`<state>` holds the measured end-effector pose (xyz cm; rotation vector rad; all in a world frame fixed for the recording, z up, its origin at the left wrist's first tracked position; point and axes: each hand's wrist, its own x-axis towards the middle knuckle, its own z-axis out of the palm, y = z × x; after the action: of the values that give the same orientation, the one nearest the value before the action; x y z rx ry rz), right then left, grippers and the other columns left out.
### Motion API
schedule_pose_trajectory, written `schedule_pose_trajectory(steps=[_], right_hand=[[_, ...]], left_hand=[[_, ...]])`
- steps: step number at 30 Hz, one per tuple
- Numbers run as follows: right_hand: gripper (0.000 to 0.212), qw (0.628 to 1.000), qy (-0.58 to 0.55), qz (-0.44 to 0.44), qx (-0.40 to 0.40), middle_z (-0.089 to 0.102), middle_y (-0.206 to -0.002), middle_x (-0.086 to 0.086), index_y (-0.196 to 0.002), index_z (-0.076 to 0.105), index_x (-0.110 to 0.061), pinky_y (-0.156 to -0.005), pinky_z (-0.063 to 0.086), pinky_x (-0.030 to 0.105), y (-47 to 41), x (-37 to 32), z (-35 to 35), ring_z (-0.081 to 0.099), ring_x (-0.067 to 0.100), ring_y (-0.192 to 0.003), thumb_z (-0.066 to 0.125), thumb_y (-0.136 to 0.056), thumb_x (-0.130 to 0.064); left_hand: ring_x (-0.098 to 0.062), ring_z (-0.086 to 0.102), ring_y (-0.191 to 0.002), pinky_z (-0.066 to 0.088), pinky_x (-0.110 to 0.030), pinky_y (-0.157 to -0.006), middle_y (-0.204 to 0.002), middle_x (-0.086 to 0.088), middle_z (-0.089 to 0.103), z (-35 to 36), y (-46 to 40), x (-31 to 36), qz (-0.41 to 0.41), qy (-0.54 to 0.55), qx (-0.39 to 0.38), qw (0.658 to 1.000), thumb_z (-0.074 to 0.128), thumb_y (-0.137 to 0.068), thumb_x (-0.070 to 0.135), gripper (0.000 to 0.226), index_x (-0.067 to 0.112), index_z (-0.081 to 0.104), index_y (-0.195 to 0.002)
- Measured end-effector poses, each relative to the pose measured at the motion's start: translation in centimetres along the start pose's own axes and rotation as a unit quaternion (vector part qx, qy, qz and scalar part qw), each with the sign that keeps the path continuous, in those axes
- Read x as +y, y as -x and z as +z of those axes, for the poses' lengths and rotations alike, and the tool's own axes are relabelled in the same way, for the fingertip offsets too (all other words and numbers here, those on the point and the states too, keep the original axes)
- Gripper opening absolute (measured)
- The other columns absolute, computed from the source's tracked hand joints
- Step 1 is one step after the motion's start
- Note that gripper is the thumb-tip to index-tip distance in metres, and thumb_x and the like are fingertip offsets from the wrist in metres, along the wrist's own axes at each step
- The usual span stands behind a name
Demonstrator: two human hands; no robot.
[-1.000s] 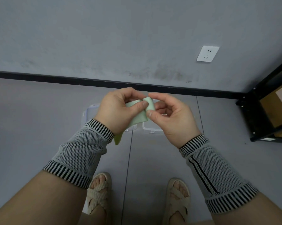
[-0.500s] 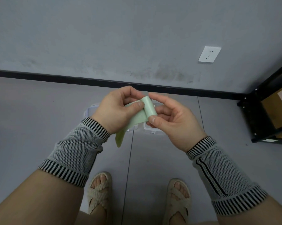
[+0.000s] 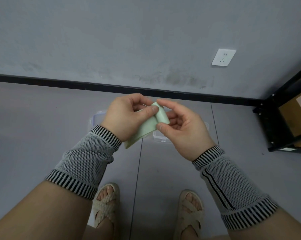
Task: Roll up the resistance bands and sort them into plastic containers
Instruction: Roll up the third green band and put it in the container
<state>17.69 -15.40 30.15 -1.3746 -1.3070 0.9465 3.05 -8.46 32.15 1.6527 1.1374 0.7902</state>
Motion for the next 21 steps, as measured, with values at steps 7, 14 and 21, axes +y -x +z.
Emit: schedule_pose_trajectory(steps=[7,14,21], right_hand=[[0.052,0.999,0.028,-0.013,-0.012,0.061,-0.105,0.001,-0.120,0.054,-0.044,-0.075,0.050,0.022,-0.09,0.06,0.05,0.060,0.013,-0.091,0.064,-0.085,-0.007],[0.042,0.998,-0.044,0.050,0.000,0.070,-0.100,-0.004,-0.127,0.054,-0.026,-0.078,0.054,0.023,-0.20,-0.52,-0.37,0.066,0.006,-0.086,0.062,-0.089,-0.011],[0.030,0.996,-0.068,0.056,0.028,0.071,-0.081,-0.004,-0.101,0.063,-0.034,-0.072,0.054,0.023,-0.36,-0.41,-0.58,0.065,0.005,-0.074,0.060,-0.089,-0.007]], left_hand=[[-0.008,0.064,-0.068,0.054,-0.025,-0.067,-0.076,-0.002,0.070,-0.36,0.03,0.03,0.021,-0.012,-0.011,1.000,0.068,-0.084,0.014,0.009,0.021,0.063,-0.086],[-0.021,0.067,-0.082,0.055,-0.040,-0.082,-0.087,-0.007,0.071,-0.49,0.17,-0.06,0.033,-0.010,-0.042,0.999,0.069,-0.076,0.024,0.013,0.022,0.064,-0.089],[-0.004,0.058,-0.065,0.048,-0.024,-0.068,-0.071,0.006,0.066,-0.02,-0.01,-0.49,0.027,-0.039,-0.020,0.999,0.064,-0.087,0.025,0.006,0.031,0.062,-0.089]])
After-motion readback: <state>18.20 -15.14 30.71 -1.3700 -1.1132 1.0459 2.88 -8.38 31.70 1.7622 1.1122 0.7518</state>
